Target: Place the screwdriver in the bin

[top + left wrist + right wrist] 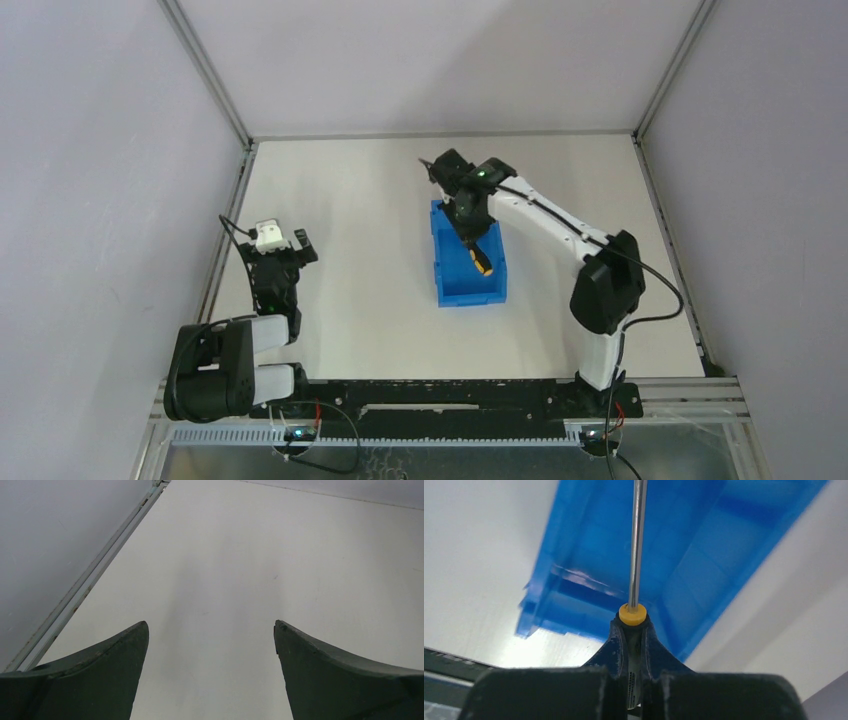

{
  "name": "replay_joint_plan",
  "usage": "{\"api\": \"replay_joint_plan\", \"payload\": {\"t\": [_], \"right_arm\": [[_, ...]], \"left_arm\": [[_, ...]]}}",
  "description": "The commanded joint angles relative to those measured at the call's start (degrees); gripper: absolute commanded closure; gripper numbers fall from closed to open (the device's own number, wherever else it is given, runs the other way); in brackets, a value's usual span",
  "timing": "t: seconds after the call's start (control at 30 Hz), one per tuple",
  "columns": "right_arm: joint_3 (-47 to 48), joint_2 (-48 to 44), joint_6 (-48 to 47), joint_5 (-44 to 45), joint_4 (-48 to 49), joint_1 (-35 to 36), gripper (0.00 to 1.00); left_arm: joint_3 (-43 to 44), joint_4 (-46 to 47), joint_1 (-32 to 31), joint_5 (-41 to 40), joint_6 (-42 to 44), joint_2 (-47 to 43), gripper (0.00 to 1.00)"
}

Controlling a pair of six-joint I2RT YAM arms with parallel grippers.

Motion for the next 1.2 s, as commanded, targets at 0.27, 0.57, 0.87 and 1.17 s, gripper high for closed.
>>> {"api": "replay_joint_plan", "payload": {"t": [0.27, 0.57, 0.87, 1.17], "right_arm": [[-11.4, 11.2, -0.7, 1.9, 15.9, 0.2, 1.00], [-15.4, 12.0, 1.5, 2.4, 19.6, 0.3, 0.81], [-13.6, 3.1, 2.7, 2.8, 17.4, 0.9, 0.59], [-14.6, -14.1, 1.0, 2.4, 19.3, 0.9, 0.02]], "left_arm": [[2.0, 1.4, -0.3, -0.5, 1.0, -0.6, 0.00], [2.0, 1.4, -0.3, -0.4, 1.0, -0.6, 0.00], [2.0, 1.4, -0.3, -0.4, 1.0, -0.6, 0.00], [2.0, 1.4, -0.3, -0.4, 1.0, -0.6, 0.00]]}}
